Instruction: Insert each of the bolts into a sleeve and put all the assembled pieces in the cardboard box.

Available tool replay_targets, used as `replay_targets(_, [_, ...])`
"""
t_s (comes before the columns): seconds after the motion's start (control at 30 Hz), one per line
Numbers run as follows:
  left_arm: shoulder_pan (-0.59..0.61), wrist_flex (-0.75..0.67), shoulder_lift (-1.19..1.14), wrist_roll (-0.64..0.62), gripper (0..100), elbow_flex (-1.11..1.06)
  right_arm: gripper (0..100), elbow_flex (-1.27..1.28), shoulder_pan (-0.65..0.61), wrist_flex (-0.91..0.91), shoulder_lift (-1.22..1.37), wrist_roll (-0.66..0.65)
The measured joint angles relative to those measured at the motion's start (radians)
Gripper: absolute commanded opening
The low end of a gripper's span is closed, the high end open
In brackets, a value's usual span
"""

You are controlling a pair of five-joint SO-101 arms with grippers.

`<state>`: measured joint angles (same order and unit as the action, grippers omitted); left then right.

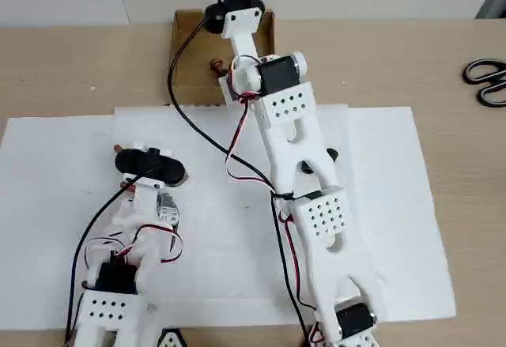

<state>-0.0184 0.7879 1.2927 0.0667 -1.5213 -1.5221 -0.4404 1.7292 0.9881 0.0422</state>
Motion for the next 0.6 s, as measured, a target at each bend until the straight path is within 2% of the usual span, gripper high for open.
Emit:
replay_targets(0.23, [0.000,0.000,0.000,0.000,1,0.000,16.1,0.377,0.003,0.000,-0.233,-0.006])
replay_targets(0.4, [0.000,0.000,0.000,0.000,1,0.000,16.1,0.694,0.048,0.000,-0.381,-0.120])
replay_targets(0.6, [0.000,0.000,0.000,0.000,1,0.000,16.3,0.770,0.132,0.000,-0.411,-0.307])
